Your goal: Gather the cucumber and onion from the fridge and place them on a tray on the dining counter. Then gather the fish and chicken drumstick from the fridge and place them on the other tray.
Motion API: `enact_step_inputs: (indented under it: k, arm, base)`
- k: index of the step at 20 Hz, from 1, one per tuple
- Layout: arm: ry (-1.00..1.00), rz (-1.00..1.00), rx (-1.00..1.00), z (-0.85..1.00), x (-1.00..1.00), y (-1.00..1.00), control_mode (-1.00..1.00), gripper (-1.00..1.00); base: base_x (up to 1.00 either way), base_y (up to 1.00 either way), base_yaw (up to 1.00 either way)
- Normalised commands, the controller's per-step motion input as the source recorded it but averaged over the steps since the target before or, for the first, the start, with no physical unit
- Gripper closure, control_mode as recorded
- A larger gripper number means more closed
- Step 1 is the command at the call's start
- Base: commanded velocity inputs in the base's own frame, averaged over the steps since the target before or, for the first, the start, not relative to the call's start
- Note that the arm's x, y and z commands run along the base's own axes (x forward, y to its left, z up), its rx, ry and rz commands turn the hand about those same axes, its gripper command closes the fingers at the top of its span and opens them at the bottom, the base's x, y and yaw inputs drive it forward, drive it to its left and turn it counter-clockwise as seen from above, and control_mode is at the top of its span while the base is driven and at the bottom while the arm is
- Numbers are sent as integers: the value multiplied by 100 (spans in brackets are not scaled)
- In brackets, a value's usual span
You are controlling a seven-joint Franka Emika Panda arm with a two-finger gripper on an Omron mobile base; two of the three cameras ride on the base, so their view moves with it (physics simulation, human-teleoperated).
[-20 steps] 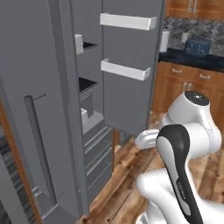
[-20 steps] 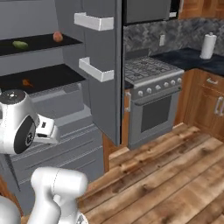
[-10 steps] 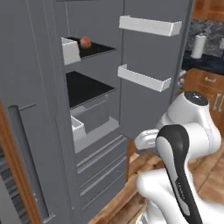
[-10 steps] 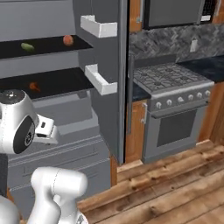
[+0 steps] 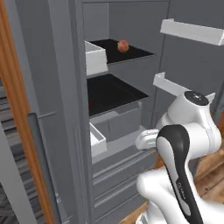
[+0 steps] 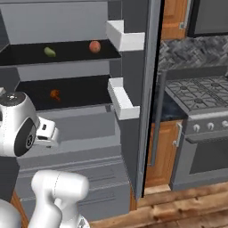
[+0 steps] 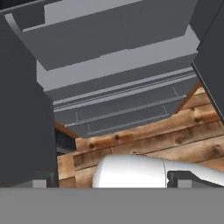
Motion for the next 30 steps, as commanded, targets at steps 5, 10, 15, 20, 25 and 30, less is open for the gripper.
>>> enact_step_inputs:
  k: [5,10,15,20,25,30]
  arm:
    - [0,0,0,0,0,0,100,-100]
    - [0,0,0,0,0,0,100,-100]
    - [0,0,0,0,0,0,100,-100]
    - [0,0,0,0,0,0,100,-100]
    - [0,0,0,0,0,0,100,-100]
    - [-2,11,5,8,62,-5,-100,-100]
  base:
    - [50,-29,36]
    - [57,-13,34]
    - [66,-2,29]
    - [70,-19,22]
    - [63,-15,20]
    - [13,-1,3]
